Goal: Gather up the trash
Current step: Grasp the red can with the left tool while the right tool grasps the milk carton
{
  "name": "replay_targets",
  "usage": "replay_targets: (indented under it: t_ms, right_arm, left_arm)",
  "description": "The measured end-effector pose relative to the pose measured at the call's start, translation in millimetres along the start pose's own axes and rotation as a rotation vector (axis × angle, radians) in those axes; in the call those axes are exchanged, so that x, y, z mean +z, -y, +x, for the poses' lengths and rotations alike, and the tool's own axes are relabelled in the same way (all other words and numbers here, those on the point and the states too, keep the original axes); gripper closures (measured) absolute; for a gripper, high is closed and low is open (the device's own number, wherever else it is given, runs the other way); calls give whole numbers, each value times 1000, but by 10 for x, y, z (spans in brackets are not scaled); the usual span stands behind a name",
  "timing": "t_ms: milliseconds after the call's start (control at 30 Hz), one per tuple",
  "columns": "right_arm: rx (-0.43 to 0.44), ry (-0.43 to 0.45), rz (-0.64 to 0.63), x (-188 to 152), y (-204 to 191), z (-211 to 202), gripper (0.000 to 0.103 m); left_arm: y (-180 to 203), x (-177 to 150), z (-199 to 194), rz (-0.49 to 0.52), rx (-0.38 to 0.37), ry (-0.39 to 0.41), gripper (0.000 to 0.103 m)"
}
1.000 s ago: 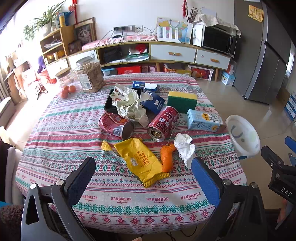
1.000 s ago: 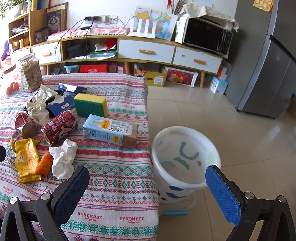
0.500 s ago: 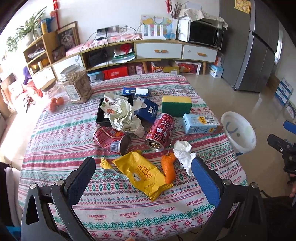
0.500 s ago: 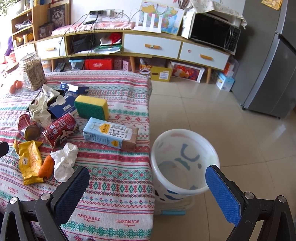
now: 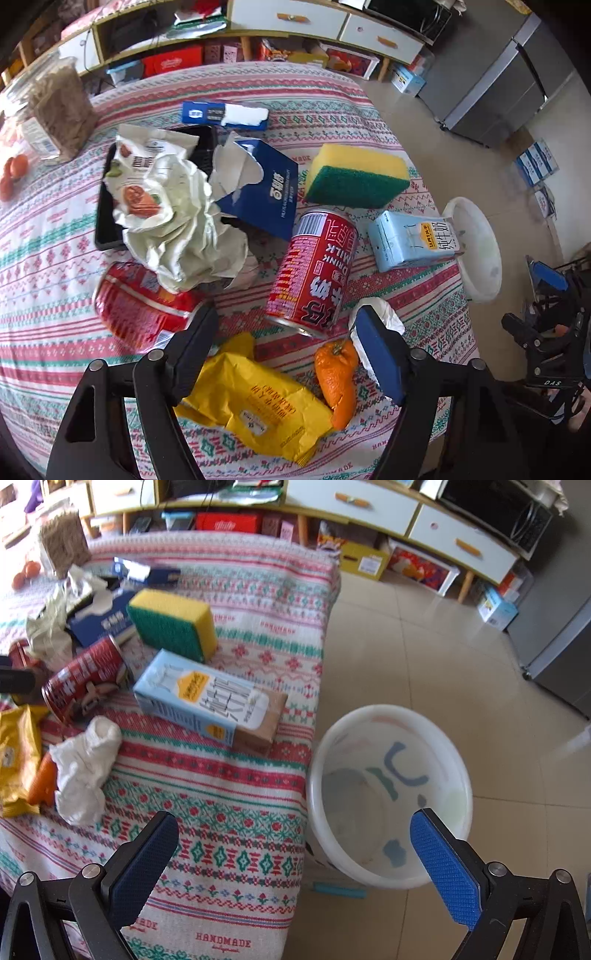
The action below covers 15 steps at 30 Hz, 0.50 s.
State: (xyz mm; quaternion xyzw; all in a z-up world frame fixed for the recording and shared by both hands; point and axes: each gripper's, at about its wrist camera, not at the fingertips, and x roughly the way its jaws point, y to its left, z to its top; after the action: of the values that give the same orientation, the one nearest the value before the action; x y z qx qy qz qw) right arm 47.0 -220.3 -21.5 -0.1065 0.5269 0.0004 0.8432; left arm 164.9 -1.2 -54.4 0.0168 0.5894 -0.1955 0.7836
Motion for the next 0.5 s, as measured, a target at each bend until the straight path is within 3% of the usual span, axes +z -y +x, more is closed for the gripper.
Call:
replay_targets:
  t_ms: [100, 333, 400, 500]
  right_arm:
    - [15, -34, -31, 107, 8, 171, 0]
    - [118, -31, -126, 456, -145, 439, 0]
    - [112, -38, -166, 530, -201, 539, 0]
    - [104, -43, -223, 617, -264, 675, 0]
  left_arm:
    - [99, 111, 238, 61, 41, -29, 30]
    - [154, 274, 658, 69, -8, -129, 34]
    - [165, 282, 698, 68, -18, -125, 43]
    - [147, 301, 633, 37, -61, -94, 47]
